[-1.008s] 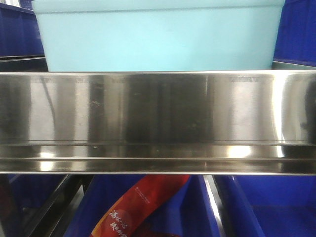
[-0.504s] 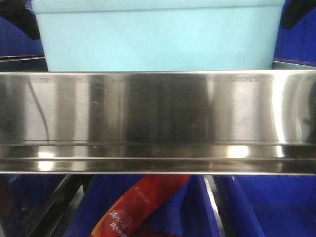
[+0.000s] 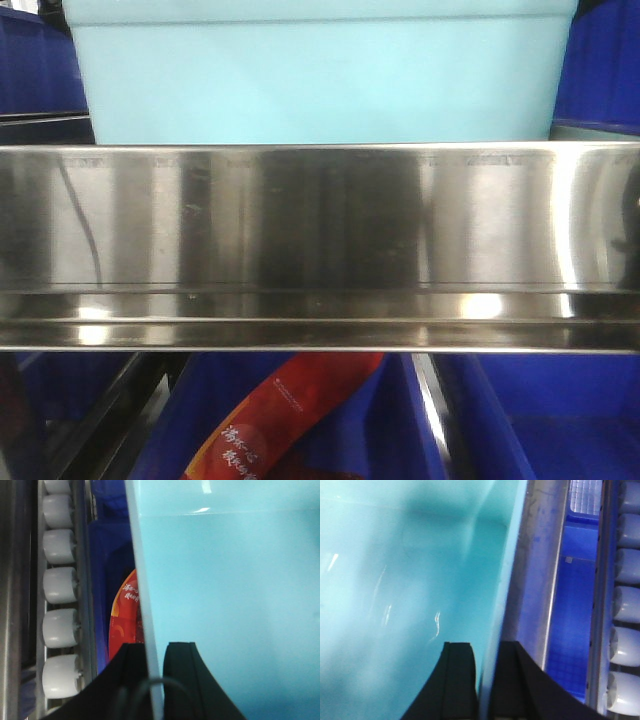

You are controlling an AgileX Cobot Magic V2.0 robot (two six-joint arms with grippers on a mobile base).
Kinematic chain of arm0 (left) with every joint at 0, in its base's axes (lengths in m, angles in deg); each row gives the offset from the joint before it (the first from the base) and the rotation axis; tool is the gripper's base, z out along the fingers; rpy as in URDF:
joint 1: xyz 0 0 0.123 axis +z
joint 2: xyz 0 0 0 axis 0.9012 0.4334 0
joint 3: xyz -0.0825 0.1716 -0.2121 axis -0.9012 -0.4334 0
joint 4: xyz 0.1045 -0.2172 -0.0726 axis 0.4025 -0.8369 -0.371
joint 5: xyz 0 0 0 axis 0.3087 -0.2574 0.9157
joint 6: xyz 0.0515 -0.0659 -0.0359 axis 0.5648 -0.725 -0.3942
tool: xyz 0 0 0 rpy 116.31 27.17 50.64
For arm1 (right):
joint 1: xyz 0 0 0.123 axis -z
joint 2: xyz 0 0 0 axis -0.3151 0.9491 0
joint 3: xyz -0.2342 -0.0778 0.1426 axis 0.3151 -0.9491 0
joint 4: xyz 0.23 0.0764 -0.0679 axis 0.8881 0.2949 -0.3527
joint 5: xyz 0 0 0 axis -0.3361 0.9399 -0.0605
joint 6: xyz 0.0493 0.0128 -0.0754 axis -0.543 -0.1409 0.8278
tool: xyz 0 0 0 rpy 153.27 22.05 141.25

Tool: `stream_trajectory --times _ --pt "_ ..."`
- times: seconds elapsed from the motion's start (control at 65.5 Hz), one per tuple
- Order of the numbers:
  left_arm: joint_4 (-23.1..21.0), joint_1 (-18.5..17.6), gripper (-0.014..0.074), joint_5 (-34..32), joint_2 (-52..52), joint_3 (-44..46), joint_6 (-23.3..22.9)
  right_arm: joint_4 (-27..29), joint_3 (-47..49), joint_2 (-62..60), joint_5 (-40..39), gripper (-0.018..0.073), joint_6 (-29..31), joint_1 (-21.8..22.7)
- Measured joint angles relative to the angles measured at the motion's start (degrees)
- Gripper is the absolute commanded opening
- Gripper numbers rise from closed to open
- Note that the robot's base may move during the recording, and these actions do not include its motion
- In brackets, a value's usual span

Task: Fetch blue bin and place on conveyor start
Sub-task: 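Close both grippers on opposite side walls of the teal bin, then lift the teal bin off the shelf with both grippers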

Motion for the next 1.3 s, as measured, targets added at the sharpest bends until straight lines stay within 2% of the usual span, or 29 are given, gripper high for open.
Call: stream_trajectory --times 0.214,0.427,0.718,1.298 --pt "-0.31 0.00 -0.0111 2.93 -2.74 0.04 -0.03 0.22 0.00 -2.88 1.55 -0.0152 -0.10 -0.10" --pt "-1.45 -0.11 -0.0111 3.66 -12.32 0.04 -0.33 1.25 0.01 -12.36 2.55 -0.0152 -0.45 -0.31" --pt "-1.02 -3.06 -0.0111 4.28 -23.07 0.04 -0.57 3.13 0.57 -21.64 4.06 -0.0152 -0.49 -0.43" --pt "0.45 -3.45 -0.0111 4.66 -23.99 0.04 -0.74 4.03 0.57 -22.59 4.84 -0.0152 -0.49 -0.43"
